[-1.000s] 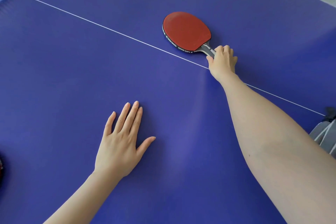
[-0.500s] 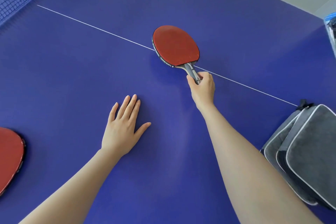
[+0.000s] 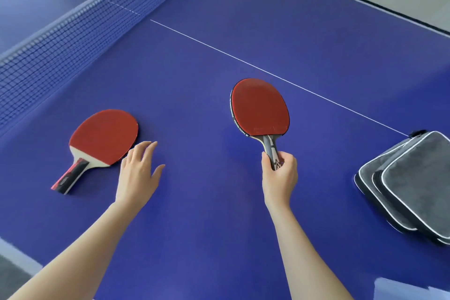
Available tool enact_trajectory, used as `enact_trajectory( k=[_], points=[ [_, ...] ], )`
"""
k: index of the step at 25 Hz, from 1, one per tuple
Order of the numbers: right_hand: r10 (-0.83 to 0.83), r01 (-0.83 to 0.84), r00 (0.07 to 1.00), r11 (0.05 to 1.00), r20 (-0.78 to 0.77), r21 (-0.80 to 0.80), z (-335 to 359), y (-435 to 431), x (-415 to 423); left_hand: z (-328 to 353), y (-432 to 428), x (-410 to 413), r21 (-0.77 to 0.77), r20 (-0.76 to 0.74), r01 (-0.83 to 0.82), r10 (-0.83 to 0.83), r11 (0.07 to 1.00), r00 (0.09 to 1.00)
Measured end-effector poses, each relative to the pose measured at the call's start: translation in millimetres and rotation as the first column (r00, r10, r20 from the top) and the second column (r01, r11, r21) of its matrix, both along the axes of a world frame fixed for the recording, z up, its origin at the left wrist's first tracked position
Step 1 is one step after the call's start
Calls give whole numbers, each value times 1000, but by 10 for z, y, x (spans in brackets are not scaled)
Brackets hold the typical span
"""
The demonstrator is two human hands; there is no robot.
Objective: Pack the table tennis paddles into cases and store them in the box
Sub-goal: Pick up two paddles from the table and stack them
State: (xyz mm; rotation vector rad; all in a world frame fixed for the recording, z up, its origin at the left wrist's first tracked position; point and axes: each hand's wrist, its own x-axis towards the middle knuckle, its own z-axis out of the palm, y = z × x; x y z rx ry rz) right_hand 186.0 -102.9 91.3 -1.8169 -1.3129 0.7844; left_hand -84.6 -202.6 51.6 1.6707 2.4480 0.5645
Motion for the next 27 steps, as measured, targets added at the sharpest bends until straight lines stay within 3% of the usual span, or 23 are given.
enact_trajectory(
  k=[4,7,13,16,20,27],
  points=[
    [6,-6,1000,998,4,-55,-22,-636,-103,6,-803,-546,-88,-41,-304,301,949,953],
    [-25,27,999,997,19,-70,-27,-1027,-227,-18,-1010,-918,-176,-2,-392,398,903,918],
    [-167,171,984,984,65,-53,-55,-1602,-632,-70,-811,-1463,-300,146,-261,315,918,938],
    [-237,242,968,969,86,-55,-89,-1849,-861,-6,-710,-1592,-341,290,-215,320,915,902],
    [-294,302,950,950,105,-75,-140,-2091,-1074,61,-646,-1632,-433,359,-100,273,896,892],
    [-351,361,932,919,87,-157,-232,-2437,-1367,362,-943,-1087,-324,611,-35,237,946,755]
  ],
)
